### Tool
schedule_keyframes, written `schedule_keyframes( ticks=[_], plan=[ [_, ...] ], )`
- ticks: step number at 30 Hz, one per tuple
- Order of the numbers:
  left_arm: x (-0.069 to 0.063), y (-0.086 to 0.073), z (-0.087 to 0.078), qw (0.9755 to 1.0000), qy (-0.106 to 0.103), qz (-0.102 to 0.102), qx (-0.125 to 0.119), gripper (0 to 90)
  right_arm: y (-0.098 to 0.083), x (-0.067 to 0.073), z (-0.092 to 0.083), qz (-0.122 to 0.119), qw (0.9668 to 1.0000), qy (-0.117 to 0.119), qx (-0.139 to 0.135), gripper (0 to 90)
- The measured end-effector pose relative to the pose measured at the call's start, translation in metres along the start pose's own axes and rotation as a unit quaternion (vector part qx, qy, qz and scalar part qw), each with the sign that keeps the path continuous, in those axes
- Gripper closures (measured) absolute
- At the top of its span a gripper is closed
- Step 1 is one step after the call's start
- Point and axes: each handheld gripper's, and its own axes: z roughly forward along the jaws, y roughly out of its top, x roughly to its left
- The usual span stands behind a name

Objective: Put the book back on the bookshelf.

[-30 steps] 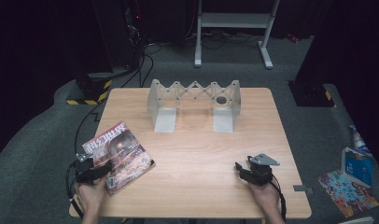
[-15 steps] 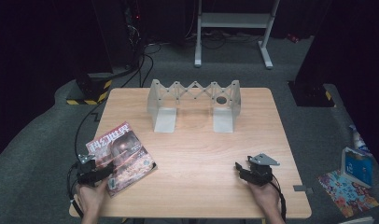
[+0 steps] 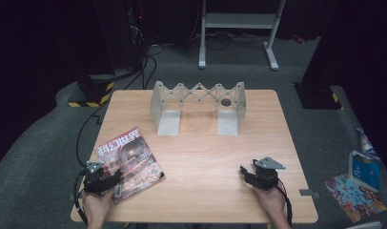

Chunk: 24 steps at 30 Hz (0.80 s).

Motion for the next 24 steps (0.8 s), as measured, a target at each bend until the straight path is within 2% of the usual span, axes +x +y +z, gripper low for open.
schedule_keyframes(
  ticks=[13, 24],
  plan=[
    [-0.012, -0.013, -0.010, 0.9996, -0.025, 0.011, -0.007, 30.7, 0.000, 0.000, 0.000, -0.001, 1.0000, 0.000, 0.000, 37.7],
    [-0.020, -0.019, -0.016, 0.9992, -0.035, 0.020, -0.008, 31.4, 0.000, 0.000, 0.000, -0.001, 1.0000, 0.000, 0.000, 37.7]
  ],
)
